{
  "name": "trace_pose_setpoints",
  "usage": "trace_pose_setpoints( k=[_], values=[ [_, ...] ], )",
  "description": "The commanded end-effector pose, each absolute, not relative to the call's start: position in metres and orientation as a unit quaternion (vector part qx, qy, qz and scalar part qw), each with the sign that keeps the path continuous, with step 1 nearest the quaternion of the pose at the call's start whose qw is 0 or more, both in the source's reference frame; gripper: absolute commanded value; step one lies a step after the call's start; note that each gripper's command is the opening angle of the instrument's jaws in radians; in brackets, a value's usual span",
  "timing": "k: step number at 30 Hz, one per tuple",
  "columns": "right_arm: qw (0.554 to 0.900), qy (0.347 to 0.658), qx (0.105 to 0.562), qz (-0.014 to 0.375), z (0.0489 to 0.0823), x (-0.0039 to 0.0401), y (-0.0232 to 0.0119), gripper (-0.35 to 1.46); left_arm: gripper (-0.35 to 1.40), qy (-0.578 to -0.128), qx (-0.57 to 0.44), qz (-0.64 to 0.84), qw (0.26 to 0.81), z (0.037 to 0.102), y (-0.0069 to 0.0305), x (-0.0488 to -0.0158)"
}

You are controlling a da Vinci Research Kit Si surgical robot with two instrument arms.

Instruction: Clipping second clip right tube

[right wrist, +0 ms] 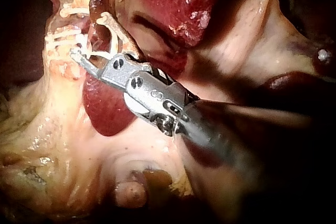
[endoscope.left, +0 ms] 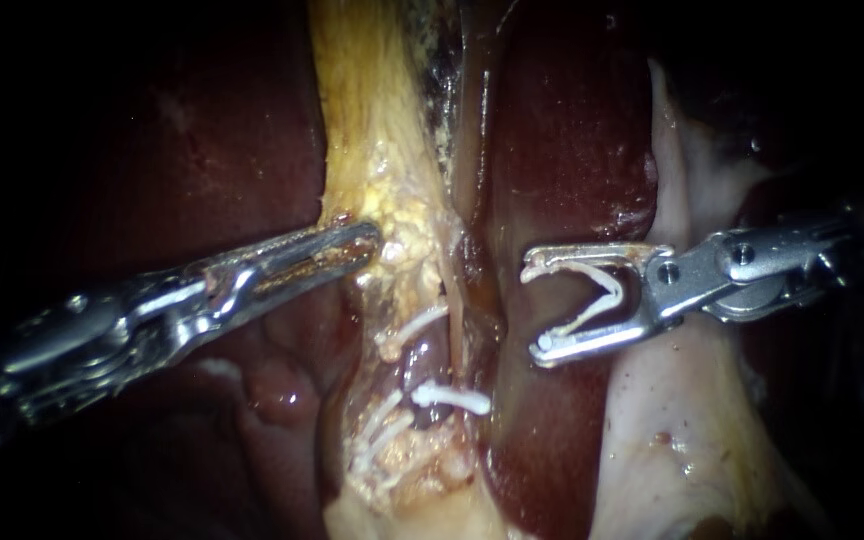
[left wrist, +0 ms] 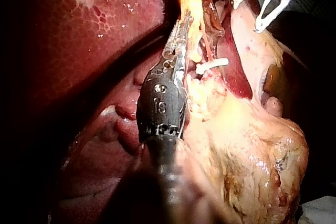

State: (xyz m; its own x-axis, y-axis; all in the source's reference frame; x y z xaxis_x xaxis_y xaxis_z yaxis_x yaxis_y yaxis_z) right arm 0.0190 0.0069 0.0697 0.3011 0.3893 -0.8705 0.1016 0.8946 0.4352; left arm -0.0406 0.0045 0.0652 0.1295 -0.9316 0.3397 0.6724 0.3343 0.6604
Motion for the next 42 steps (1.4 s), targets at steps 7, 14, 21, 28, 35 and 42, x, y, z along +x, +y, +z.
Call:
trace_pose_setpoints(
  k=[7,14,21,28,35,42],
  values=[
    [0.770,0.580,0.242,0.110,0.0706,0.0202,0.0046,0.60,-0.35,-0.364,0.183,-0.549,0.729,0.0622,0.0049,-0.0392],
    [0.748,0.560,0.313,0.170,0.0735,0.0235,0.0013,0.60,-0.35,-0.372,0.174,-0.558,0.721,0.0579,0.0057,-0.0368],
    [0.750,0.537,0.334,0.195,0.0765,0.0252,0.0000,0.60,-0.35,-0.381,0.175,-0.566,0.710,0.0544,0.0059,-0.0366],
    [0.753,0.536,0.328,0.197,0.0785,0.0272,-0.0001,0.60,-0.35,-0.383,0.173,-0.565,0.710,0.0536,0.0055,-0.0369],
    [0.751,0.535,0.333,0.196,0.0792,0.0291,-0.0004,0.60,-0.35,-0.383,0.173,-0.565,0.710,0.0534,0.0054,-0.0369],
    [0.751,0.535,0.335,0.195,0.0796,0.0301,-0.0007,0.60,-0.35,-0.383,0.172,-0.565,0.710,0.0532,0.0053,-0.0370]
  ],
)
